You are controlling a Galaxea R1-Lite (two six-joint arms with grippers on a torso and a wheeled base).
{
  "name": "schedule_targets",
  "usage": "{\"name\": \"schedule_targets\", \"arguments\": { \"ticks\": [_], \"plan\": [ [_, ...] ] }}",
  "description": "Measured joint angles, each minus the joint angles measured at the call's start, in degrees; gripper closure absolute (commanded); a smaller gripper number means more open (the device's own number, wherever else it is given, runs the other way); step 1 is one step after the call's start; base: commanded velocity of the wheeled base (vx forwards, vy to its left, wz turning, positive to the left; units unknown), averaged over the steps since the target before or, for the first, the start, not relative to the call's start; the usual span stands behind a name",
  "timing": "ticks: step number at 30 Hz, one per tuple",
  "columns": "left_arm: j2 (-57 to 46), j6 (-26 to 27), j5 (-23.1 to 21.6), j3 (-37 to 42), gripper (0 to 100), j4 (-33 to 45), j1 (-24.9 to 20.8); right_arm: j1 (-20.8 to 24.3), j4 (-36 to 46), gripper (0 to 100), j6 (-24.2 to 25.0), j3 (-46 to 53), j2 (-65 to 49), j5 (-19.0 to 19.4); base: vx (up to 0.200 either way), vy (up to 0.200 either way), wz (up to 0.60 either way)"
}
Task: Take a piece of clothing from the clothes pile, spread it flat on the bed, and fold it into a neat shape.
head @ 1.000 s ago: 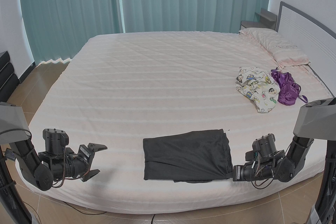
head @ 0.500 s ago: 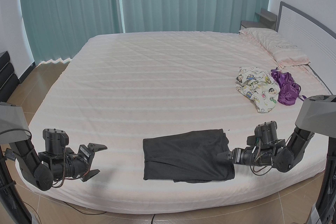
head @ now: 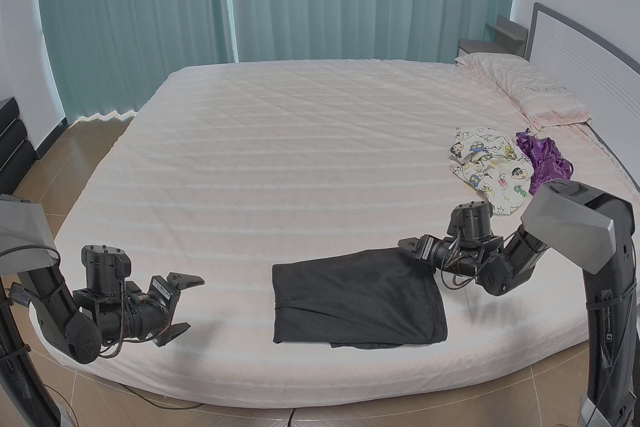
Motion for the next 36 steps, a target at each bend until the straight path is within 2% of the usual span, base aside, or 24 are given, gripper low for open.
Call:
{"name": "schedule_targets", "arguments": {
  "ticks": [1,9,14,23,24,36],
  "plan": [
    [0.0,0.0,-0.02,0.0,0,-0.02,0.0,0.0,0.16,100,0.22,-1.29,0.91,-0.52,0.0,0.0,0.0],
    [0.0,0.0,0.0,0.01,0,-0.02,0.0,-0.11,1.56,100,1.07,-7.78,6.53,-3.32,0.0,0.0,0.0],
    [0.0,0.0,0.0,0.01,0,-0.02,0.0,-0.43,1.01,100,1.29,-8.39,7.19,-4.64,0.0,0.0,0.0],
    [0.0,0.0,0.07,0.01,0,-0.02,0.0,-0.91,0.46,100,4.47,-8.57,6.07,-5.69,0.0,0.0,0.0],
    [0.0,0.0,0.07,0.01,0,-0.02,0.0,-0.91,0.46,0,4.5,-8.37,5.92,-5.69,0.0,0.0,0.0],
    [0.06,-0.27,1.69,0.01,0,-0.05,0.0,-1.55,-0.13,0,4.61,-4.46,4.08,-5.36,0.0,0.0,0.0]
  ]
}}
